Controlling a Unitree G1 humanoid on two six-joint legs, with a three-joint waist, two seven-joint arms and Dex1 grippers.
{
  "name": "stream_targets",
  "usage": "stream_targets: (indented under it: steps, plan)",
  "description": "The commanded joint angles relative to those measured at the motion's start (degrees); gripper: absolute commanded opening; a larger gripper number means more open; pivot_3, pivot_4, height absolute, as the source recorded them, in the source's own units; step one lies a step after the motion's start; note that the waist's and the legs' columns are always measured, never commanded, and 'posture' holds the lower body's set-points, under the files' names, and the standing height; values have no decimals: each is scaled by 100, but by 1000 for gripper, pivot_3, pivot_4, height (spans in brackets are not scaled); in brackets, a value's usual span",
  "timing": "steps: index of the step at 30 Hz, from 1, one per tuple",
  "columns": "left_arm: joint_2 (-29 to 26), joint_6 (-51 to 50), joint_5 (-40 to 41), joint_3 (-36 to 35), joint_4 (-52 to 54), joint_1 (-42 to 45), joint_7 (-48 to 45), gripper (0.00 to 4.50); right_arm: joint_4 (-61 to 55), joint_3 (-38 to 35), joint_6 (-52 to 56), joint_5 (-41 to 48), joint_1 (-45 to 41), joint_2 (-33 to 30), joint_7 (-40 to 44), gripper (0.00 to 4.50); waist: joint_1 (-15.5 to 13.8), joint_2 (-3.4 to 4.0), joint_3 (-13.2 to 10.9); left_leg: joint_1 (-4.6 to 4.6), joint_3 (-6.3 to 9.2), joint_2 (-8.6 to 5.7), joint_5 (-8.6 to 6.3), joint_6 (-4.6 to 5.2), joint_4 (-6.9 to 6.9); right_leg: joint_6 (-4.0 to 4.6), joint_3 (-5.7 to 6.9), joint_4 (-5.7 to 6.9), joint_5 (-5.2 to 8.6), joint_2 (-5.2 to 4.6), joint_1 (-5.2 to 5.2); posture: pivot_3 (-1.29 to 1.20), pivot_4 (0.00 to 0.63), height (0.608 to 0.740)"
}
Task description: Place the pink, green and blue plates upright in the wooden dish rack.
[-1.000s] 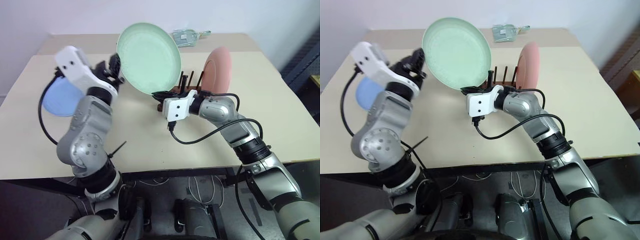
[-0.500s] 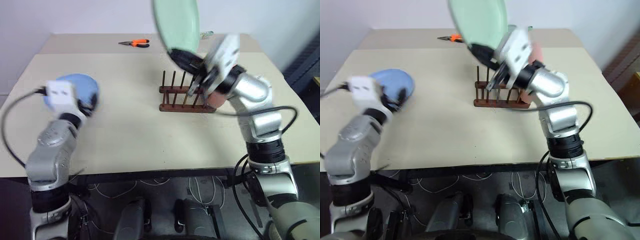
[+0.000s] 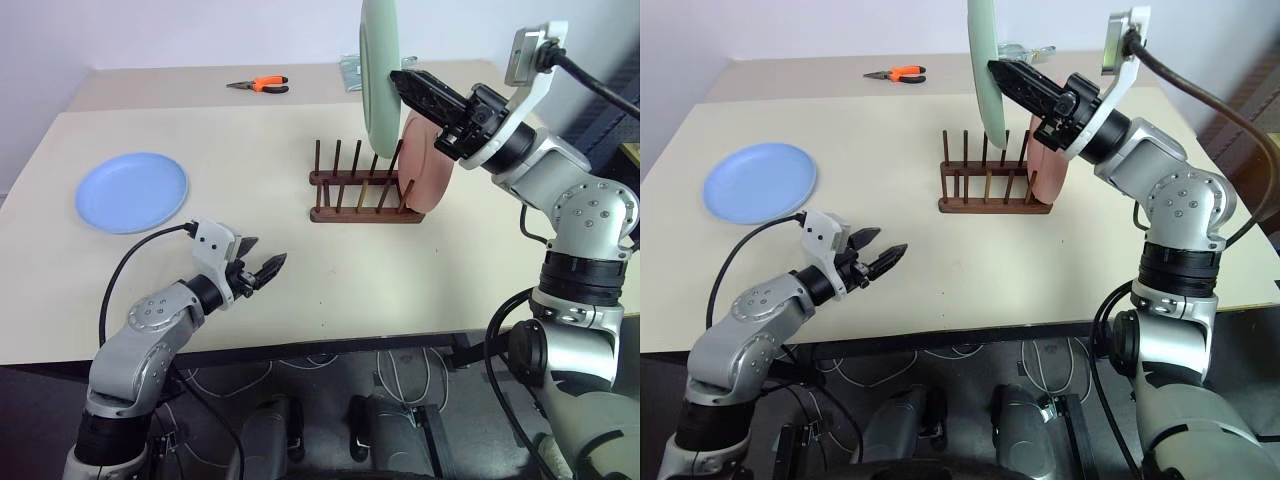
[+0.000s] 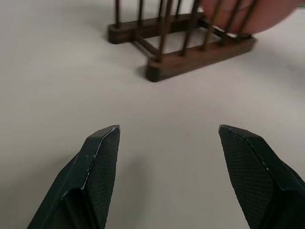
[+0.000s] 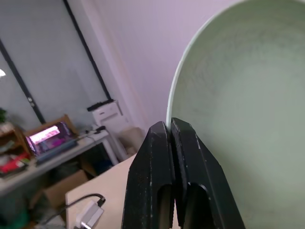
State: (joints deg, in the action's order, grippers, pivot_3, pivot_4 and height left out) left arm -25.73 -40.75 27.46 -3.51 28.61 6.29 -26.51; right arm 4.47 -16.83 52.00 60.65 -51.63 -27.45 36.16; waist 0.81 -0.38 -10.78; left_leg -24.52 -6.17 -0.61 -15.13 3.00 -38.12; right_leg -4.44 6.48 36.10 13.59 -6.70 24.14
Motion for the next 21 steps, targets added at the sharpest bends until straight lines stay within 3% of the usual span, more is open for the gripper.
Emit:
stream_targets:
  steps: [1, 6, 17, 20, 21]
  plan:
    - [-134, -77, 319, -129, 390, -95, -228, 3376, 297, -250, 87, 195, -318, -29, 7, 0, -6, 0, 0, 0, 0, 0, 0, 0, 0, 0, 0, 1, 0, 0, 0, 0, 150, 740]
    - [-166, -150, 401, -95, 492, -142, -174, 3376, 1172, -385, 295, 131, -584, 2, -192, 0, -10, 0, 0, 0, -1, 0, 0, 1, -2, 0, 1, 0, 0, 1, -2, 0, 150, 740]
    - [-187, -162, 446, -82, 572, -204, -99, 3376, 1809, -340, 521, -121, -817, -19, -183, 0, -11, 0, 0, -1, -3, 0, 1, 2, -2, -2, 1, 1, 0, 6, -1, 0, 150, 740]
    - [-185, -144, 432, -67, 563, -215, -77, 3442, 1958, -269, 415, -371, -900, 8, -273, 838, -9, 0, 0, -2, -4, 0, 1, 2, -2, -2, 2, 1, 0, 6, -2, 0, 150, 740]
    - [-178, -142, 430, -68, 564, -220, -64, 3442, 2024, -269, 380, -449, -942, 24, -316, 1322, -7, 0, 0, -2, -4, 0, 1, 2, -2, -2, 2, 1, 0, 7, -1, 0, 150, 740]
